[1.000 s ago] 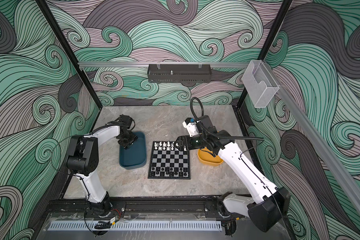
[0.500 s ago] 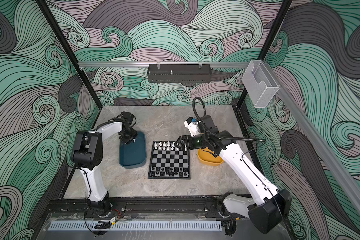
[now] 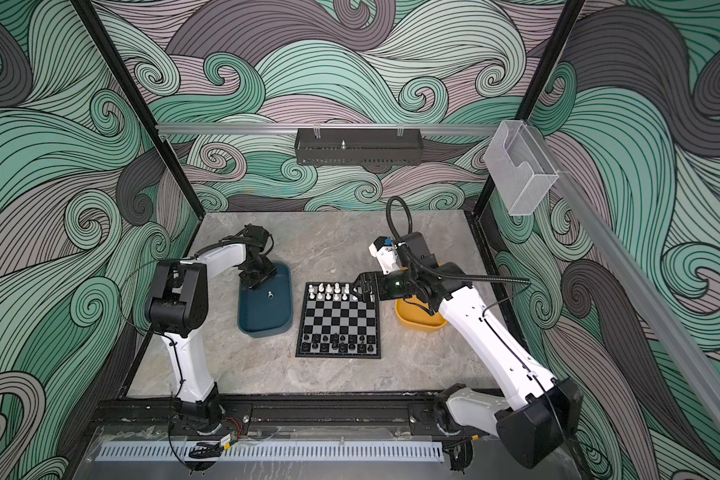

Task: Set up the chess pieces on the board

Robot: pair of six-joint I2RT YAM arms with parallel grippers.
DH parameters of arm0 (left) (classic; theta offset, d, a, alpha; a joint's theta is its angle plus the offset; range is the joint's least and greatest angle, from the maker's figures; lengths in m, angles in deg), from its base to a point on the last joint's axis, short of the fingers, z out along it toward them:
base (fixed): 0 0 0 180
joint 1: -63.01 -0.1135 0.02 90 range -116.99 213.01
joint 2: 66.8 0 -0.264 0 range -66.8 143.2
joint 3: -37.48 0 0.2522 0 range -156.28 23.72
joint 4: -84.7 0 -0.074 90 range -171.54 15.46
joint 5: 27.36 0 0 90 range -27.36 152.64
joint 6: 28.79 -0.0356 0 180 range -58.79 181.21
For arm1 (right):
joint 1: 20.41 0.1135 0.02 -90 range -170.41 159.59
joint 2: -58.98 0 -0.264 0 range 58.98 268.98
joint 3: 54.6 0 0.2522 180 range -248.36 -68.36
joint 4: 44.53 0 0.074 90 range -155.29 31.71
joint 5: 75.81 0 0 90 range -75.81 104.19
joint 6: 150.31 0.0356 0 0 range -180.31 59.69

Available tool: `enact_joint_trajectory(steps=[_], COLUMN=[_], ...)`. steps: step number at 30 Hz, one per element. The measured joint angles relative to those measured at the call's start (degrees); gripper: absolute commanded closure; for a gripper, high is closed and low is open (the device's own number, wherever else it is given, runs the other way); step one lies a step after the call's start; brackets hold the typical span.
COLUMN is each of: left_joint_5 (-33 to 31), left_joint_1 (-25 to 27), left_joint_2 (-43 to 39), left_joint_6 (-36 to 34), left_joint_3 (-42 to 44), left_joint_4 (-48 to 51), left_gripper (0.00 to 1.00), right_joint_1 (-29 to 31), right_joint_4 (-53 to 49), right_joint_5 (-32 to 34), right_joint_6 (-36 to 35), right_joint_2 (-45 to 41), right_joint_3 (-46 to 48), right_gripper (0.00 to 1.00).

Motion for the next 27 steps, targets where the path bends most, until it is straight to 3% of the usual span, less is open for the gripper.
enact_joint_trajectory(steps=[14, 27], left_joint_5=[0.42, 1.36], left_joint_1=[0.0, 0.2], left_joint_2=[-1.55, 4.55], left_joint_6=[-8.13, -8.02], left_joint_3=[-2.58, -5.92], left_joint_4=[5.31, 4.24], left_gripper=[0.39, 0.43], right_joint_1=[-0.26, -0.55], right_joint_4=[1.33, 1.73], right_joint_5=[-1.22, -2.14], right_joint_6=[0.68, 1.05], right_joint_2=[0.04, 0.0], right_joint_3=[0.76, 1.64], right_gripper=[0.05, 0.05])
